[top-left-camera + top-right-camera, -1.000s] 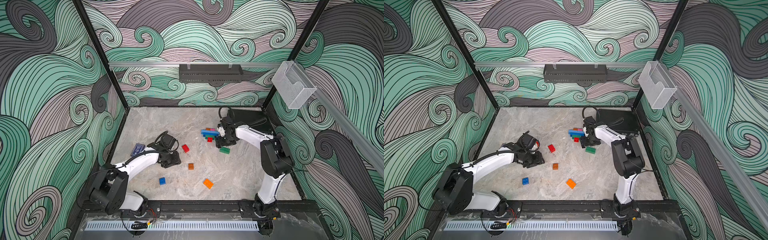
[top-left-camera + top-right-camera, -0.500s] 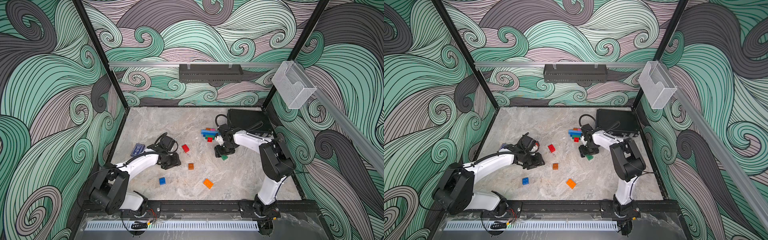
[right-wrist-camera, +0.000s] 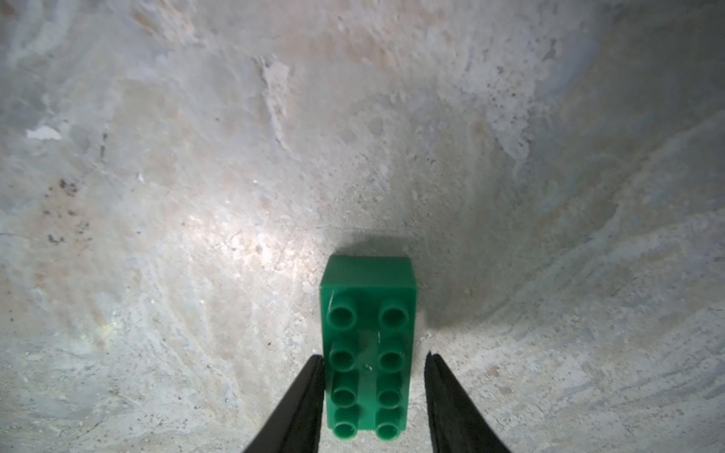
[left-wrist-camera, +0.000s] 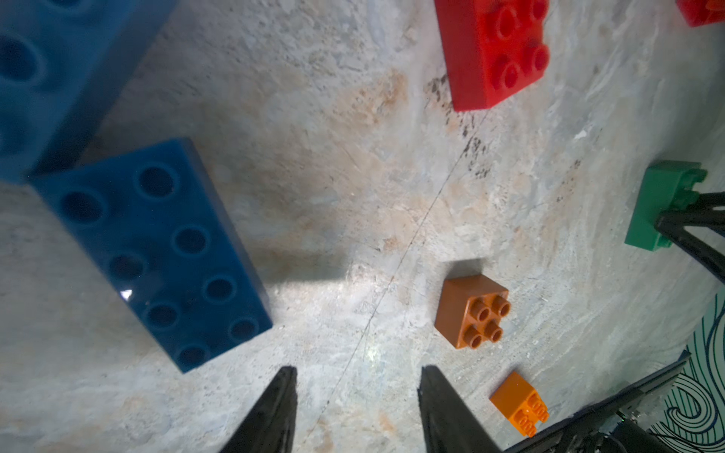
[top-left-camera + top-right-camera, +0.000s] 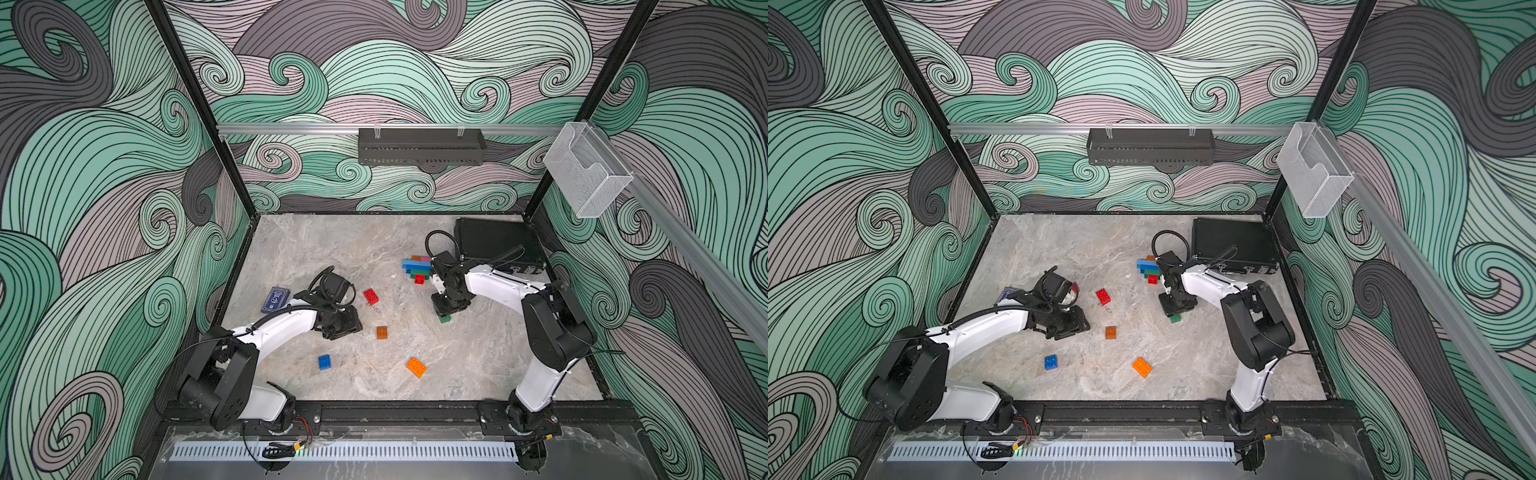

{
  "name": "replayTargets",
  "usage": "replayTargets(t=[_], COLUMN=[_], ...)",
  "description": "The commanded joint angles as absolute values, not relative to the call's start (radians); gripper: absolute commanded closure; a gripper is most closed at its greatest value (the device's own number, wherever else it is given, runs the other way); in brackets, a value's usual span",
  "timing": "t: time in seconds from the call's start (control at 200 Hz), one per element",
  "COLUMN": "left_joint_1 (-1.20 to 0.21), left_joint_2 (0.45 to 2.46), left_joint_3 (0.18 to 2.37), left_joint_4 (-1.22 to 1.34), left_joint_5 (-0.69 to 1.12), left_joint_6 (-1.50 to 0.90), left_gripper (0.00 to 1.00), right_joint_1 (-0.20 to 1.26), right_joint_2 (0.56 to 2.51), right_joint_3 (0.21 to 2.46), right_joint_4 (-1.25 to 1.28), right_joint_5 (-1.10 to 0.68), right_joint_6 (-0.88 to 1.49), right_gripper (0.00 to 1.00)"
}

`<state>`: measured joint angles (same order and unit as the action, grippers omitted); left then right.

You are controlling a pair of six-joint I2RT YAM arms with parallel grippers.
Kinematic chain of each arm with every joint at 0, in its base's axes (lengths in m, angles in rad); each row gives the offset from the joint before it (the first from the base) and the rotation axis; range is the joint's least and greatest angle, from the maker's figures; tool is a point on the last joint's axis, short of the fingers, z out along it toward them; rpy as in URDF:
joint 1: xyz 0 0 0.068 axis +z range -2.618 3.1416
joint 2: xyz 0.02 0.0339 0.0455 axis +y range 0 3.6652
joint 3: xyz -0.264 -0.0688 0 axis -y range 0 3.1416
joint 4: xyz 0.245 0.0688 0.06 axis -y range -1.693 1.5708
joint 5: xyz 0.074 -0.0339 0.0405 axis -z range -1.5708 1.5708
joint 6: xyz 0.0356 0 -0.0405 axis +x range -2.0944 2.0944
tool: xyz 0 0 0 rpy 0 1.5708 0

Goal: Assemble a heart with lego
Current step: Pick up the lego brick from the center of the board.

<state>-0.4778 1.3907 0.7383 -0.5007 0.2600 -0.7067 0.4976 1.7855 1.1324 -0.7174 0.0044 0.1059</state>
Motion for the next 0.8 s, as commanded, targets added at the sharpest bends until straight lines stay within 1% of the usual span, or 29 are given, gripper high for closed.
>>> replayTargets(t=[0.0, 0.2, 0.525, 0.626, 0.791], left_joint_1=[-0.47, -0.47, -0.47, -0.47, -0.47], left_joint_2=[1.378, 1.383, 1.384, 1.384, 1.375], left_joint_3=[0.735, 0.735, 0.727, 0.723, 0.718], left_joint_4=[-0.495, -0.49, -0.483, -0.482, -0.482], left_joint_5=[0.269, 0.272, 0.271, 0.269, 0.265], left_joint_6=[-0.716, -0.716, -0.719, -0.721, -0.724], left_gripper=[0.49, 0.49, 0.5, 0.5, 0.5], right_joint_1=[0.51, 0.528, 0.529, 0.532, 0.532], right_joint_2=[1.808, 1.815, 1.833, 1.833, 1.802], right_joint_3=[1.155, 1.161, 1.163, 1.165, 1.164], right_joint_4=[-0.739, -0.739, -0.741, -0.743, -0.742], right_joint_5=[0.027, 0.031, 0.052, 0.058, 0.047], right_joint_6=[0.112, 0.114, 0.108, 0.106, 0.105], right_gripper=[0.56, 0.54, 0.56, 0.58, 0.64])
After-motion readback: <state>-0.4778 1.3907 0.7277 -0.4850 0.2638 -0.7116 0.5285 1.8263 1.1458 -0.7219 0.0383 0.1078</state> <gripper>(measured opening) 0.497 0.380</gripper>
